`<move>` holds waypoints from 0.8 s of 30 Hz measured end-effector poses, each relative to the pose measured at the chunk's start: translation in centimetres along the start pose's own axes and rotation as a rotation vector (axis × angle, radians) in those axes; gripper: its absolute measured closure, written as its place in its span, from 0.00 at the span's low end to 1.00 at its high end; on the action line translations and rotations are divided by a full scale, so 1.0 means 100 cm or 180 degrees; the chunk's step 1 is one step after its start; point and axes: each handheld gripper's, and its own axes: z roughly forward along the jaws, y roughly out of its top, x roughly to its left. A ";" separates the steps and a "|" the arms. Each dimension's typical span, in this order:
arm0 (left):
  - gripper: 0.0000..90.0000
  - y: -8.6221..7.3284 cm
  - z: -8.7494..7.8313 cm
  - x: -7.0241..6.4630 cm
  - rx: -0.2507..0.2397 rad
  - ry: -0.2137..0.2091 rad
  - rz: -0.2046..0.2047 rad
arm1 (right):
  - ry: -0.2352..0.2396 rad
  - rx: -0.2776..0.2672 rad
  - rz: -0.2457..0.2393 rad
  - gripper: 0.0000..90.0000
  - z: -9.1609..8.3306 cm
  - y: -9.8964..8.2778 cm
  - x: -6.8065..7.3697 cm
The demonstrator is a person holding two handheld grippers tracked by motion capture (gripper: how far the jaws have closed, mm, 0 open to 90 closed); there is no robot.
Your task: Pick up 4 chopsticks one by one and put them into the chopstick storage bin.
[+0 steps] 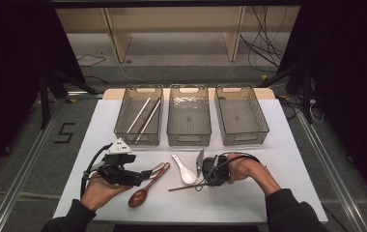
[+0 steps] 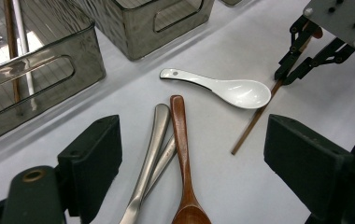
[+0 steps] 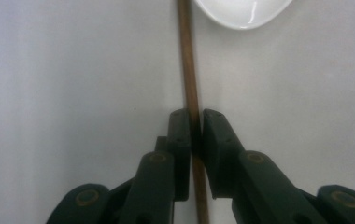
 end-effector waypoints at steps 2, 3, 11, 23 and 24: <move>0.21 0.000 0.001 0.000 0.0007 -0.0008 0.0000 | 0.0010 0.0001 -0.0034 0.94 0.000 0.000 0.000; 0.21 0.000 0.001 0.000 0.0008 -0.0009 -0.0008 | 0.0013 0.0001 -0.0039 0.94 0.000 0.000 0.000; 0.21 -0.001 0.003 0.000 0.0067 -0.0027 0.0041 | 0.0092 -0.0008 -0.0069 0.95 -0.001 0.000 0.001; 0.21 0.001 0.018 -0.009 0.0328 -0.0202 0.0153 | -0.0119 -0.0239 -0.0133 0.95 -0.026 0.004 0.017; 0.21 0.002 0.019 -0.011 0.0334 -0.0216 0.0158 | -0.0161 -0.0264 -0.0152 0.95 -0.029 0.004 0.019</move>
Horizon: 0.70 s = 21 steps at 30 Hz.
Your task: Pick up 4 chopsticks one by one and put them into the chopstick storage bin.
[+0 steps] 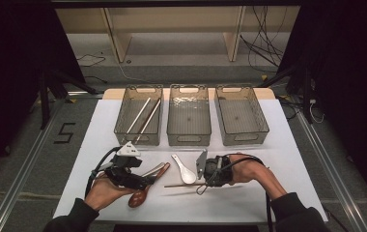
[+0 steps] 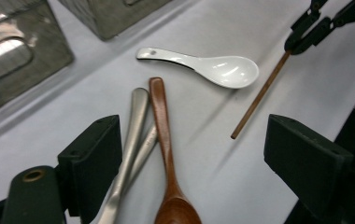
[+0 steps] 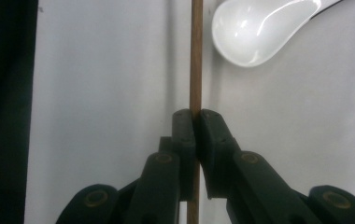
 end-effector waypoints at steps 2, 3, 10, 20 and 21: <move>0.21 0.003 0.003 -0.003 0.0036 -0.0051 0.0047 | -0.0027 -0.0008 -0.0045 0.95 -0.004 0.002 0.003; 0.21 0.004 0.004 -0.005 0.0049 -0.0069 0.0063 | -0.0034 -0.0016 -0.0056 0.95 -0.005 0.003 0.004; 0.23 0.015 0.026 -0.022 0.0303 -0.0296 0.0243 | -0.0089 -0.0094 -0.0167 0.95 -0.012 0.013 0.008; 0.38 0.022 0.049 -0.034 0.0532 -0.0538 0.0411 | -0.0122 -0.0160 -0.0279 0.95 -0.016 0.022 0.012; 0.41 0.023 0.050 -0.035 0.0543 -0.0554 0.0430 | -0.0115 -0.0157 -0.0250 0.95 -0.015 0.022 0.013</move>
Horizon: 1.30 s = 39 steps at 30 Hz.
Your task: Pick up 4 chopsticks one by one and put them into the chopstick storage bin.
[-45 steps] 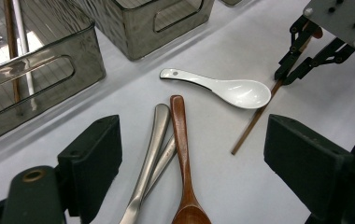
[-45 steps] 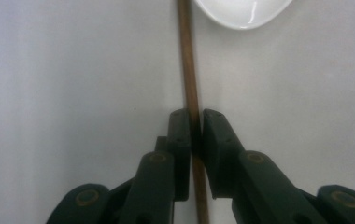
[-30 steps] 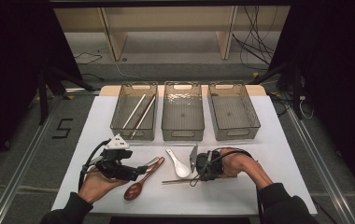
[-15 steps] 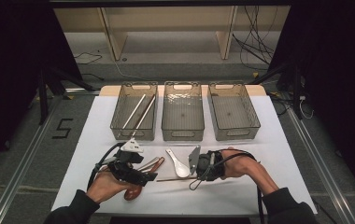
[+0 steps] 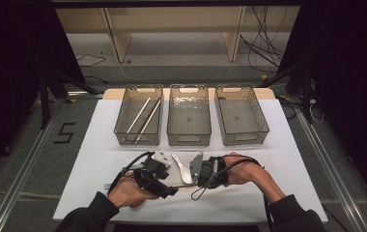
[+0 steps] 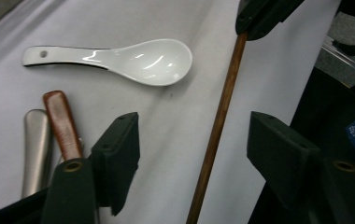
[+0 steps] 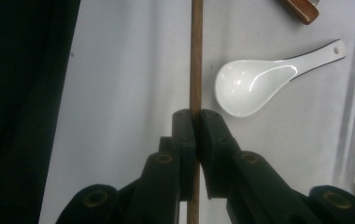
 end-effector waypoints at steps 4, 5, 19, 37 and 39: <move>0.49 0.003 0.006 -0.004 0.0042 -0.0072 0.0059 | -0.0015 0.0002 -0.0126 0.95 0.001 0.000 -0.002; 0.51 0.004 0.006 -0.005 0.0080 -0.0084 0.0106 | -0.0010 -0.0003 -0.0123 0.95 0.001 0.000 -0.002; 0.82 0.005 0.011 -0.008 0.0168 -0.0228 0.0265 | 0.0012 0.0001 -0.0160 0.95 0.002 0.003 0.001; 0.95 0.006 0.007 -0.010 0.0214 -0.0404 0.0406 | 0.0048 -0.0062 -0.0221 0.92 0.000 0.003 0.004; 0.95 0.005 0.005 -0.009 0.0198 -0.0348 0.0429 | 0.0049 -0.0112 -0.0111 0.87 -0.002 0.002 0.003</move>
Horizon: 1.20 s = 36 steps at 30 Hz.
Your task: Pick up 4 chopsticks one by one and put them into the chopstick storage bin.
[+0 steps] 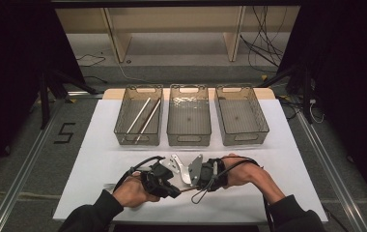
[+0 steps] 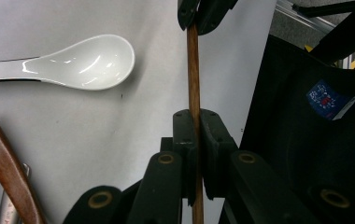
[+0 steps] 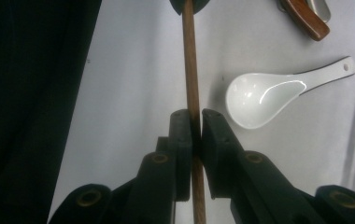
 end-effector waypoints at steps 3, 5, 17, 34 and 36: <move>0.95 -0.002 -0.004 0.003 -0.0091 0.0051 -0.0057 | -0.0108 -0.0088 0.0164 0.72 -0.007 -0.003 -0.001; 0.95 -0.003 -0.008 0.006 -0.0122 0.0103 -0.0084 | -0.0205 -0.0139 0.0288 0.64 -0.012 -0.006 -0.002; 0.95 -0.017 -0.031 0.026 -0.0351 0.0545 -0.0342 | -0.1006 -0.0875 0.1423 0.36 -0.031 -0.023 -0.003; 0.95 -0.029 -0.054 0.050 -0.0607 0.0670 -0.0661 | -0.1366 -0.1410 0.2362 0.28 -0.033 -0.054 0.013; 0.95 -0.029 -0.057 0.052 -0.0646 0.0707 -0.0689 | -0.1362 -0.1398 0.2406 0.27 -0.032 -0.057 0.015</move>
